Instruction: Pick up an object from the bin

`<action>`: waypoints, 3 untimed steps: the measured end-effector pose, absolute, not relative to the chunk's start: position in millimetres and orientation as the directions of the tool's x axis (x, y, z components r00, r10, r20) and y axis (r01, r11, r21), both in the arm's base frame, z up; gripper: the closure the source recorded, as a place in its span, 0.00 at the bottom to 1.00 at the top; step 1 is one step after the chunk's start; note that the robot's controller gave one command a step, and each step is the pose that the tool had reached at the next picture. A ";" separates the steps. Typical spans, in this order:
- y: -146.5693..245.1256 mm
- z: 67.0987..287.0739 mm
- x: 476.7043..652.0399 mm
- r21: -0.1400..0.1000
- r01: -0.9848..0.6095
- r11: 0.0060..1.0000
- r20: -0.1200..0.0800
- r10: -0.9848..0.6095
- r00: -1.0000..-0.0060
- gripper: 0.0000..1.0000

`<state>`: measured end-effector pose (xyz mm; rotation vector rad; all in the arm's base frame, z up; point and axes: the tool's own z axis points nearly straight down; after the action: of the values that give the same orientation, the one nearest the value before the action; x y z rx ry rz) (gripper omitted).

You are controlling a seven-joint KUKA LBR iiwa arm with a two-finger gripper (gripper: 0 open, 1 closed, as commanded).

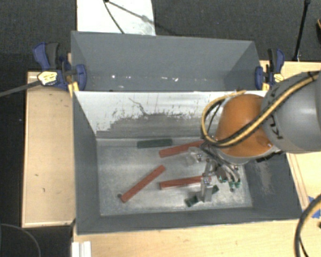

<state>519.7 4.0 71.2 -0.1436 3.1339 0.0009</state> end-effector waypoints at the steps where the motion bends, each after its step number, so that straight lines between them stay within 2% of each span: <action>1: 4.1 72.5 520.7 0.000 -0.091 0.996 -0.008 -0.091 -0.996 1.00; 2: 4.1 71.0 519.4 0.001 -0.090 0.996 -0.004 -0.090 -0.996 0.00; 3: 4.0 70.6 518.8 0.001 -0.090 0.996 -0.002 -0.090 -0.996 1.00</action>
Offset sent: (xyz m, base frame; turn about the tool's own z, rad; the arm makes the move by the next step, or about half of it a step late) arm 0.0000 0.0000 0.0000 0.0000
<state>518.8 4.0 70.6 -0.1410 3.1367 0.0014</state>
